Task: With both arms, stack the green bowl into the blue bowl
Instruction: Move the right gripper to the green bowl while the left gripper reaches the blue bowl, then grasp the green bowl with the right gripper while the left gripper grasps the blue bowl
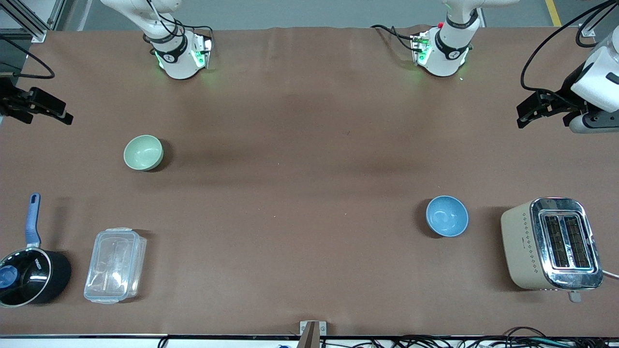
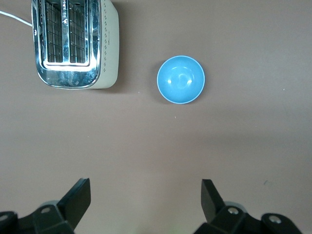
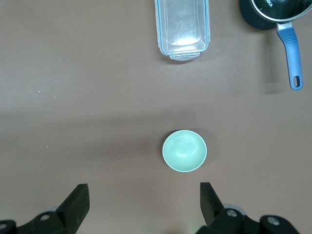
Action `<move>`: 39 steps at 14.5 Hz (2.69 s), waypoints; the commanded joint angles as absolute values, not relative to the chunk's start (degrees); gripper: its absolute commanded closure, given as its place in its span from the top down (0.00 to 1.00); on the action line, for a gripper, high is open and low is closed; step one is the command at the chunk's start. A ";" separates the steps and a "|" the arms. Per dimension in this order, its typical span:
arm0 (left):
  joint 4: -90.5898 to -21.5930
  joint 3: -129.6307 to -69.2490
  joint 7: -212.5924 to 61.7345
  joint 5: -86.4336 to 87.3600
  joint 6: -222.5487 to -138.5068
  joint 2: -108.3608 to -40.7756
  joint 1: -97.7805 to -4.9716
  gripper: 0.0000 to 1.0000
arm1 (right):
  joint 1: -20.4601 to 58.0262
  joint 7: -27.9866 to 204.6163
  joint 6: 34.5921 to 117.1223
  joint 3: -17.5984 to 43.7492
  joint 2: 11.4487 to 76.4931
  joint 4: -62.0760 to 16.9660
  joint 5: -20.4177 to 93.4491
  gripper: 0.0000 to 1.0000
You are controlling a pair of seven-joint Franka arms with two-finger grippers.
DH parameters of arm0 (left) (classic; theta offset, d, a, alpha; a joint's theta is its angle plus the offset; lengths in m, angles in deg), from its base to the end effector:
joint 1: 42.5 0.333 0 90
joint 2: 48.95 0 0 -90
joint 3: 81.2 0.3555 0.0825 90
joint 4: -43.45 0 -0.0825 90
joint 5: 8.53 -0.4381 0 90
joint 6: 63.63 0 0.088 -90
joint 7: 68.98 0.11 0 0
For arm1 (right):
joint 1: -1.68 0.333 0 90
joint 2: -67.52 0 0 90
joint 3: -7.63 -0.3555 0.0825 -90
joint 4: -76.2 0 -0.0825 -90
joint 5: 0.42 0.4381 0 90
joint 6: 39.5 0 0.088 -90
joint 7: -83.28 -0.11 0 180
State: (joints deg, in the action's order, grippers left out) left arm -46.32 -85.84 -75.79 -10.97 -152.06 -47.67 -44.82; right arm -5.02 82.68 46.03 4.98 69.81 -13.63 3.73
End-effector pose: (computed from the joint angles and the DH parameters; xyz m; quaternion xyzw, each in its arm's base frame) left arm 0.5943 -0.0683 0.6742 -0.9998 0.0007 -0.0021 0.0221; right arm 0.5856 -0.0324 0.6800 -0.9985 0.0384 0.0165 0.0357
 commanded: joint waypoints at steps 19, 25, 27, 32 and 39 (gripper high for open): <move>-57.27 -85.59 -77.50 -7.22 -183.67 -74.86 -40.13 1.00 | -15.45 95.50 66.29 4.73 69.72 -38.91 4.50 1.00; -56.93 -86.47 -77.50 -5.89 -191.85 -81.46 -40.66 0.80 | -18.53 99.98 85.21 4.73 61.83 -52.64 4.59 0.97; -56.84 -86.56 -77.42 -5.63 -193.78 -82.52 -41.00 0.75 | -18.71 100.07 86.00 4.64 57.87 -52.73 4.59 0.97; -56.23 -87.18 -77.06 -5.54 -196.25 -85.68 -41.01 0.42 | -20.11 102.00 89.61 4.55 49.52 -53.52 4.77 0.88; -54.29 -89.10 -77.24 -5.45 -196.17 -85.95 -41.01 0.09 | -20.11 103.06 88.82 4.38 47.84 -54.84 4.86 0.39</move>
